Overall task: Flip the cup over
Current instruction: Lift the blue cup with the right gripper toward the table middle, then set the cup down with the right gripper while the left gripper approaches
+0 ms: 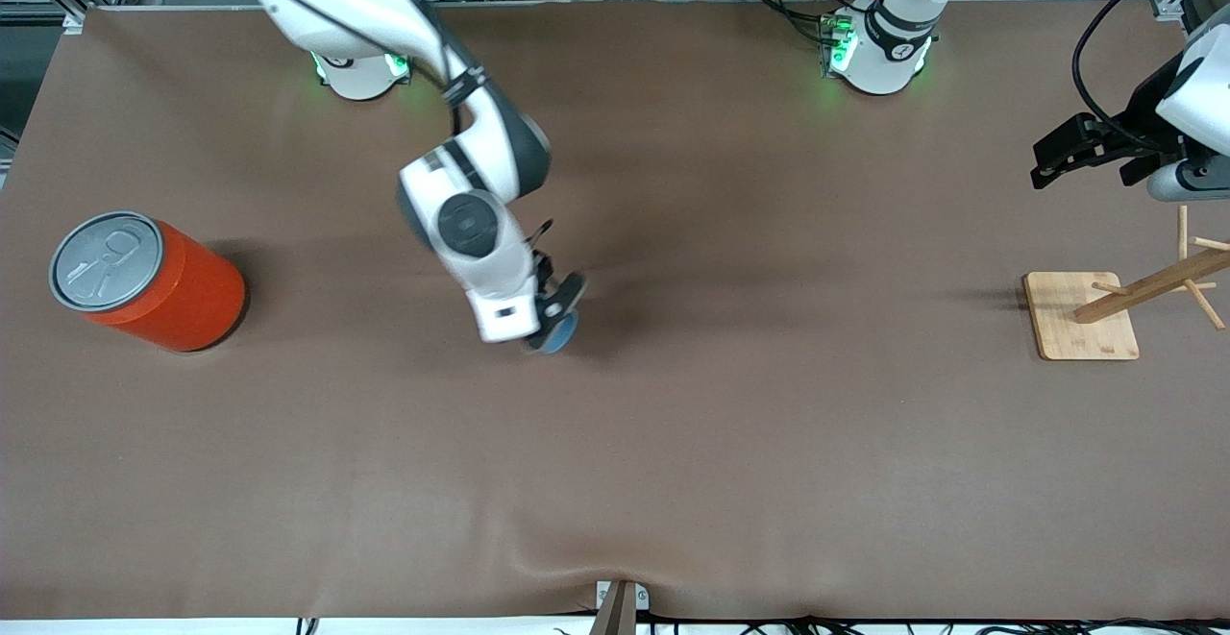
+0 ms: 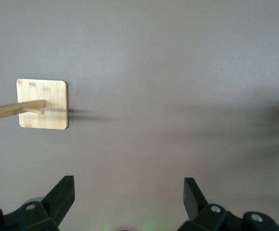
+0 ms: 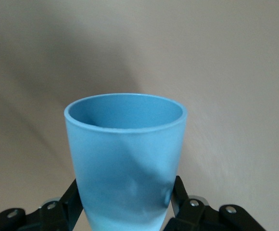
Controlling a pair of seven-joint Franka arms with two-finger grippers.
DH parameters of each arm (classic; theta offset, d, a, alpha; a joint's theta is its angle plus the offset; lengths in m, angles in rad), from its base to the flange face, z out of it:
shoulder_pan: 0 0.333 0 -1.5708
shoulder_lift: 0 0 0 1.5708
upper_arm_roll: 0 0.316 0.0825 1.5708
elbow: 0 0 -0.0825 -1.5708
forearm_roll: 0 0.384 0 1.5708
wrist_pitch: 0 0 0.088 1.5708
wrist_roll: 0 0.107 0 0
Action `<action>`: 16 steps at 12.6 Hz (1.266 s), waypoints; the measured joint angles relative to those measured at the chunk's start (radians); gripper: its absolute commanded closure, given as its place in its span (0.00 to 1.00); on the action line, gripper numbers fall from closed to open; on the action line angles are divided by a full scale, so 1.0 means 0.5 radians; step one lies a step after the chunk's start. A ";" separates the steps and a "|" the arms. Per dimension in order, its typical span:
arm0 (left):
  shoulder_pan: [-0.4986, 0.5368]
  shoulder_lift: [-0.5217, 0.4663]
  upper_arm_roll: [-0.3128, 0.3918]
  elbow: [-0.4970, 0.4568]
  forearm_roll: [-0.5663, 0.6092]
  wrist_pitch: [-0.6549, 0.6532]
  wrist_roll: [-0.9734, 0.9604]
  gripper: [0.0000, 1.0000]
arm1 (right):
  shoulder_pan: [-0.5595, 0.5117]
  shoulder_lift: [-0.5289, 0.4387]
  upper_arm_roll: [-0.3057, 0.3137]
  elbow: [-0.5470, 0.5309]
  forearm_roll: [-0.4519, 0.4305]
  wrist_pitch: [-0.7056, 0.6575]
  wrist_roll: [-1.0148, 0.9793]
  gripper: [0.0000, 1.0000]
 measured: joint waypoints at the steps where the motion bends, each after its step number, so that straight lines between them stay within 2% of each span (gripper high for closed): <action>1: 0.000 0.002 0.000 -0.001 0.000 0.000 0.000 0.00 | 0.069 0.006 0.000 0.026 -0.027 0.002 -0.163 1.00; 3: -0.004 0.024 -0.002 -0.003 0.000 0.001 0.000 0.00 | 0.214 0.027 -0.001 0.040 -0.059 0.104 -0.369 1.00; 5: -0.009 0.052 -0.007 -0.003 0.000 0.023 0.000 0.00 | 0.357 0.087 0.000 0.043 -0.061 0.209 -0.403 1.00; 8: -0.012 0.083 -0.009 -0.004 0.000 0.031 0.000 0.00 | 0.591 0.231 -0.005 0.059 -0.093 0.328 -0.283 1.00; 12: -0.059 0.194 -0.016 -0.004 0.000 0.034 0.003 0.00 | 0.785 0.350 -0.014 0.077 -0.111 0.369 -0.107 1.00; 14: -0.082 0.268 -0.026 -0.006 -0.113 0.035 0.003 0.00 | 0.845 0.371 -0.016 0.081 -0.143 0.370 0.005 1.00; 15: -0.080 0.311 -0.026 -0.014 -0.228 0.035 0.003 0.00 | 0.865 0.374 -0.018 0.086 -0.196 0.371 0.049 0.94; 16: -0.077 0.367 -0.025 -0.030 -0.321 0.035 0.003 0.00 | 0.878 0.374 -0.019 0.086 -0.248 0.368 0.088 0.94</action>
